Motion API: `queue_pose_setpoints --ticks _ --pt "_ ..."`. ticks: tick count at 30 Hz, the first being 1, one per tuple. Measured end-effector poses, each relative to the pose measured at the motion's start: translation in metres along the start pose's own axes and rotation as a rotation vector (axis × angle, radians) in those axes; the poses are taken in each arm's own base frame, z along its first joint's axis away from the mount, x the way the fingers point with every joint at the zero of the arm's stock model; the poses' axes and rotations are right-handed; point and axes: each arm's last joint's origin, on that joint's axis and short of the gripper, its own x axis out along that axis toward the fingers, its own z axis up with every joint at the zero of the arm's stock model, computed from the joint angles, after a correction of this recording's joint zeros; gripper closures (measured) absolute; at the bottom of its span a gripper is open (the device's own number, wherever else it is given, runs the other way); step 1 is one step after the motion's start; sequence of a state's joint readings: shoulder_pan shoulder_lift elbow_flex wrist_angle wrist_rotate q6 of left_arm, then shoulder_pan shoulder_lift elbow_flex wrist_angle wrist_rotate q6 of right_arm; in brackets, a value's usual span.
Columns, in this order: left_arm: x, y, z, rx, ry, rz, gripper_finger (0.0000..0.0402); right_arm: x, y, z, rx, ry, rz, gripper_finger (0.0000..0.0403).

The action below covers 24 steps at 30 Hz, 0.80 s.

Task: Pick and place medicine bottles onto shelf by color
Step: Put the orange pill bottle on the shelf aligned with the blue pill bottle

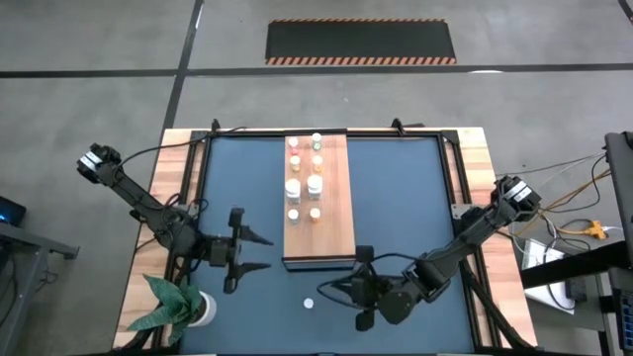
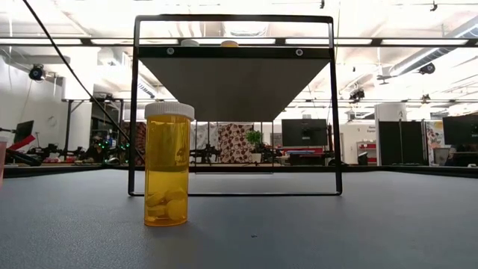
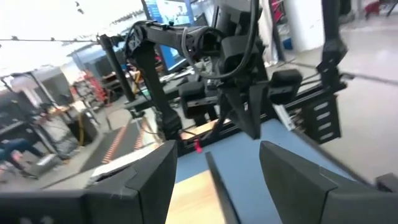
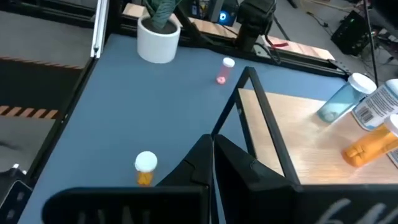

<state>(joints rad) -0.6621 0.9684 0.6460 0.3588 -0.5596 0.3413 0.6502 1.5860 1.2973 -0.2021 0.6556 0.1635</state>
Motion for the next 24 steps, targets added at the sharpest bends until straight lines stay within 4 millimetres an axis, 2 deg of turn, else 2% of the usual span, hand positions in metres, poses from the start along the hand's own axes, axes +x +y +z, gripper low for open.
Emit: queue_pose_setpoints --ticks 14,20,24 --pt "0.000 -0.003 -0.003 -0.330 0.036 -0.024 0.0189 0.001 0.000 -0.006 -0.071 0.014 0.000 0.0394" --pt "-0.002 -0.007 -0.016 -0.526 0.231 -0.017 0.0189 0.003 0.000 -0.013 -0.098 0.034 -0.003 0.0394" --pt "-0.009 -0.008 -0.034 -0.678 0.500 0.068 0.0189 0.004 0.000 -0.018 -0.105 0.045 -0.004 0.0394"
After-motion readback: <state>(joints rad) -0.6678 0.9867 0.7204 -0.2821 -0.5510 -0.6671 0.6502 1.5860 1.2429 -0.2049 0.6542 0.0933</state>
